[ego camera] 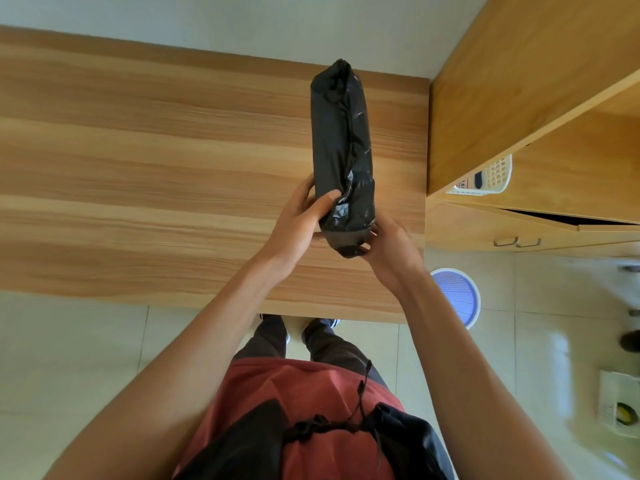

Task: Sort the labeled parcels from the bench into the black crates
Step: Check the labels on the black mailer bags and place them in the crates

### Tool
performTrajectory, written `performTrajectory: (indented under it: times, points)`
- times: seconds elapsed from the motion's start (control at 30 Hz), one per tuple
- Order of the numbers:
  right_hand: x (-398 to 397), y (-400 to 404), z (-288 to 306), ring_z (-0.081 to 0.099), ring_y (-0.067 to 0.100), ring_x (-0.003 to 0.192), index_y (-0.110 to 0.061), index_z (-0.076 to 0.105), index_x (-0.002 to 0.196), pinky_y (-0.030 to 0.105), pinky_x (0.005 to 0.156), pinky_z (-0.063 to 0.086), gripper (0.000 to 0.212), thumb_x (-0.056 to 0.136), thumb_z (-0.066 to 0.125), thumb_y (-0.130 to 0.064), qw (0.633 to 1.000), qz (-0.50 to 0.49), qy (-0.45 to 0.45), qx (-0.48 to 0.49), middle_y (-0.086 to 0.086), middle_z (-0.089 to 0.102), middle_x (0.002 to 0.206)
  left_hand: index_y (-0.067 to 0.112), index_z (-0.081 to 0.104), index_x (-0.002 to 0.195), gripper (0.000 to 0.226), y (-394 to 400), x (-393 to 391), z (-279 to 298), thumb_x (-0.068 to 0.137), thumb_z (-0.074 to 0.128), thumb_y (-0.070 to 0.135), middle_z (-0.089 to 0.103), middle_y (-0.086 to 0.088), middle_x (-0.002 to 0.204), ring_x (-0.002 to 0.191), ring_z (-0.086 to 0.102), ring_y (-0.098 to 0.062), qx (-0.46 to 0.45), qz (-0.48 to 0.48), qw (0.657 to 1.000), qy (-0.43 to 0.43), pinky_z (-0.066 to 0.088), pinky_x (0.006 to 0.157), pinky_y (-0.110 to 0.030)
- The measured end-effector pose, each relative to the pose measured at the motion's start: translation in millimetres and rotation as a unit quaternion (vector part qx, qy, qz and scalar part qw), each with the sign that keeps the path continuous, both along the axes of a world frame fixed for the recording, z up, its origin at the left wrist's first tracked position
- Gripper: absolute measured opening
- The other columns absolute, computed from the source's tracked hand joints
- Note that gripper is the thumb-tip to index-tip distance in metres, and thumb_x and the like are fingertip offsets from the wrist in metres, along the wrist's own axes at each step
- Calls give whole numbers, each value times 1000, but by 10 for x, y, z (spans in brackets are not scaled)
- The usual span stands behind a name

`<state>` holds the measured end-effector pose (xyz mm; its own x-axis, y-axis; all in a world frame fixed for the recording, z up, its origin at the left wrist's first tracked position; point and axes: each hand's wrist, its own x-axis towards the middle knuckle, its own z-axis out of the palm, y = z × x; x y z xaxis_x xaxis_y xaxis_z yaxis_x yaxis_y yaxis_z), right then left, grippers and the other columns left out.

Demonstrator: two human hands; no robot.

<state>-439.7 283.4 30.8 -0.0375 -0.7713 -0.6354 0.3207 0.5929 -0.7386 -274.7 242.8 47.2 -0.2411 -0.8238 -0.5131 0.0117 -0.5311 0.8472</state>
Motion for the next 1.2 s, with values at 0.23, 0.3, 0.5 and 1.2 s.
performTrajectory:
  times: [0.23, 0.3, 0.5, 1.2]
  points:
    - [71, -12, 9, 60, 22, 71, -3, 70, 106, 37, 61, 44, 26, 103, 63, -28, 993, -82, 71, -35, 6, 66, 77, 25, 56, 142, 61, 16, 160, 38, 87, 82, 24, 53, 11, 142, 121, 58, -10, -284, 35, 938, -195, 59, 85, -31]
    - [118, 18, 48, 65, 20, 72, -4, 70, 118, 36, 62, 50, 29, 102, 65, -27, 990, -99, 93, -45, 6, 71, 83, 16, 64, 135, 51, 1, 188, 82, 87, 80, 10, 60, 3, 134, 115, 61, -14, -366, 18, 906, -211, 58, 79, -31]
    - [214, 41, 174, 75, 13, 94, -16, 64, 133, 28, 74, 60, 36, 99, 71, -26, 975, -134, 154, -87, 1, 77, 112, 10, 68, 132, 32, 35, 190, 156, 101, 62, 9, 67, 3, 124, 116, 61, -3, -339, -16, 915, -217, 52, 87, -16]
    - [151, 21, 370, 61, 8, 128, -28, 54, 148, 48, 105, 56, 54, 97, 66, -43, 951, -82, 259, -147, -11, 60, 145, 23, 65, 125, 49, -42, 742, 144, 88, 67, -9, 77, 2, 113, 106, 73, -18, -52, 64, 997, 3, 62, 87, -41]
